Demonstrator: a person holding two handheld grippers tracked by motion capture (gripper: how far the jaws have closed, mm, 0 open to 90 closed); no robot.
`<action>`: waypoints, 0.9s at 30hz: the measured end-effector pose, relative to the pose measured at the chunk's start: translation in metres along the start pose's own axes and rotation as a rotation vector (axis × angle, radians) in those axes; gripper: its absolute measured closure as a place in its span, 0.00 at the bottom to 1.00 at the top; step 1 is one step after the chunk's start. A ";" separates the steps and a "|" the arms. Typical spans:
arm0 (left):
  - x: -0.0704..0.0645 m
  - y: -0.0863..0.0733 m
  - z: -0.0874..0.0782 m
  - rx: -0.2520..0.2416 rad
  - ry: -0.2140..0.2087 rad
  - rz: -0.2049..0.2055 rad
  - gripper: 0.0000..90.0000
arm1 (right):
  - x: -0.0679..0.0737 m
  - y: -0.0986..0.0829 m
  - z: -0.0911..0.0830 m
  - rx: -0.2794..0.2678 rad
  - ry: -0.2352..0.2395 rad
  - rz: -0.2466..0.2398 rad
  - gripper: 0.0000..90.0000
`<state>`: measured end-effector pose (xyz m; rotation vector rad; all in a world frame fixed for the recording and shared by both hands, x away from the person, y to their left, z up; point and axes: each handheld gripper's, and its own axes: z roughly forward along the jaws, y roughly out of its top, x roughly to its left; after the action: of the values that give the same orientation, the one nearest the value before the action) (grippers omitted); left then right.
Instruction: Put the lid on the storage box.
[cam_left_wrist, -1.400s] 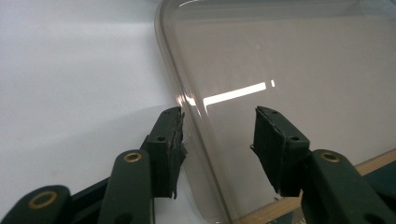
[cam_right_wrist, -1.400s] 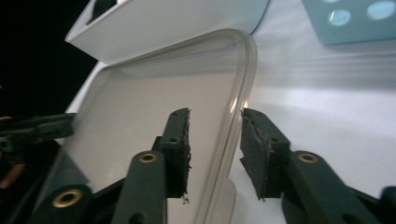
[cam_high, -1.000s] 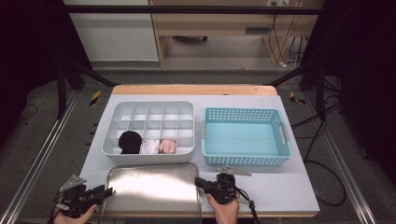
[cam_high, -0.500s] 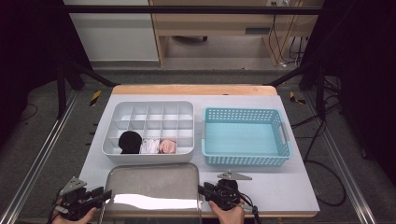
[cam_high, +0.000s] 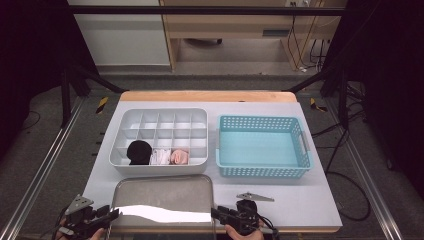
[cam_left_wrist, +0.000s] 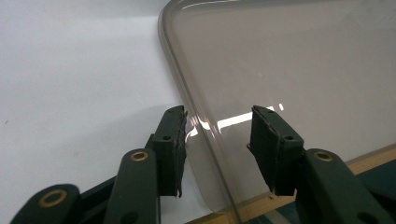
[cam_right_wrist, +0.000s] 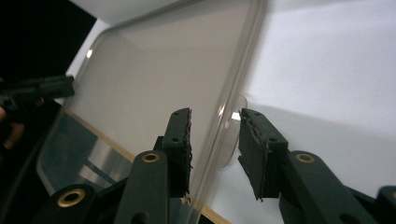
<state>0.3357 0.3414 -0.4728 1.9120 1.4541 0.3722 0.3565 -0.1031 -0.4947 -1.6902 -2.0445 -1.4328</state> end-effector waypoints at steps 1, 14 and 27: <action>0.000 0.000 0.000 0.000 0.000 -0.002 0.61 | -0.001 0.000 0.000 -0.008 0.007 0.019 0.72; 0.000 -0.001 0.000 -0.008 -0.002 -0.014 0.60 | -0.004 0.003 -0.005 -0.066 0.080 0.101 0.72; 0.003 -0.001 -0.001 -0.012 -0.032 -0.028 0.57 | -0.008 0.007 0.006 -0.090 0.181 0.120 0.70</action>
<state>0.3356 0.3450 -0.4735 1.8774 1.4528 0.3352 0.3681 -0.1053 -0.4987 -1.6191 -1.7797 -1.5941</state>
